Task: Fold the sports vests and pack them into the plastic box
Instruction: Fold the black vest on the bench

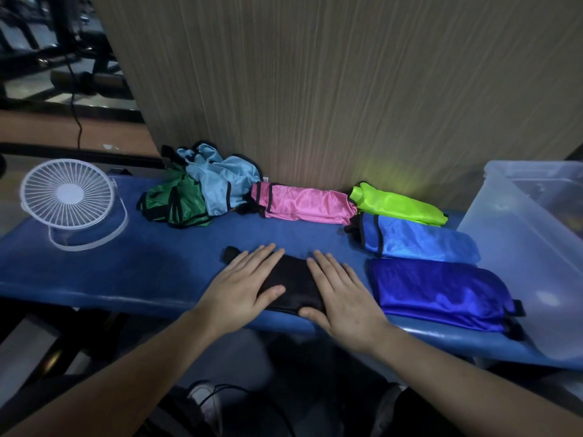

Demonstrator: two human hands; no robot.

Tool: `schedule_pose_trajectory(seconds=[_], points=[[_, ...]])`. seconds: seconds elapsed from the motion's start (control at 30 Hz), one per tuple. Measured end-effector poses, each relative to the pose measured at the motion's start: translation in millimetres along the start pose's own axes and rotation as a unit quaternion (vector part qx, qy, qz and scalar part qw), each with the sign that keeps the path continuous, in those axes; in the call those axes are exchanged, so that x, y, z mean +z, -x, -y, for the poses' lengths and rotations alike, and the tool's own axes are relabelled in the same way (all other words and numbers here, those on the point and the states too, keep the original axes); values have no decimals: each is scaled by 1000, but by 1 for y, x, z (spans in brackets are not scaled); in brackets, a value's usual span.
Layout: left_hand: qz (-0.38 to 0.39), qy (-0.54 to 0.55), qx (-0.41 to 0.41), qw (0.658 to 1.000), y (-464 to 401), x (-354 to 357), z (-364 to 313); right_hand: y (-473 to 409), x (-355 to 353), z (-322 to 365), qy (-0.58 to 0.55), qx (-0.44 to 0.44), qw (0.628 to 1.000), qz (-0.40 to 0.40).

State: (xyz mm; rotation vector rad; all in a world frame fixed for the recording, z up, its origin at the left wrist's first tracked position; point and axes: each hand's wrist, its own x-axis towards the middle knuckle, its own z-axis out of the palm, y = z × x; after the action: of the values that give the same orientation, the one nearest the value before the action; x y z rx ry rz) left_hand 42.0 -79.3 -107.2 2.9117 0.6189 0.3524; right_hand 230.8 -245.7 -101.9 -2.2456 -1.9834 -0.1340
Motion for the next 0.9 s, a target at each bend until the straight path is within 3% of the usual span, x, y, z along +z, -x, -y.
schedule_pose_trajectory(seconds=[0.23,0.5,0.9], points=[[-31,19,-9,999,2,-6,-5,-1,-3,-4,-21,-6,1000,3],[-136,15,63,989,23,-35,-13,20,-46,20,-45,-40,993,-102],[-85,3,22,996,13,-24,-14,2,-24,13,-46,6,996,-71]])
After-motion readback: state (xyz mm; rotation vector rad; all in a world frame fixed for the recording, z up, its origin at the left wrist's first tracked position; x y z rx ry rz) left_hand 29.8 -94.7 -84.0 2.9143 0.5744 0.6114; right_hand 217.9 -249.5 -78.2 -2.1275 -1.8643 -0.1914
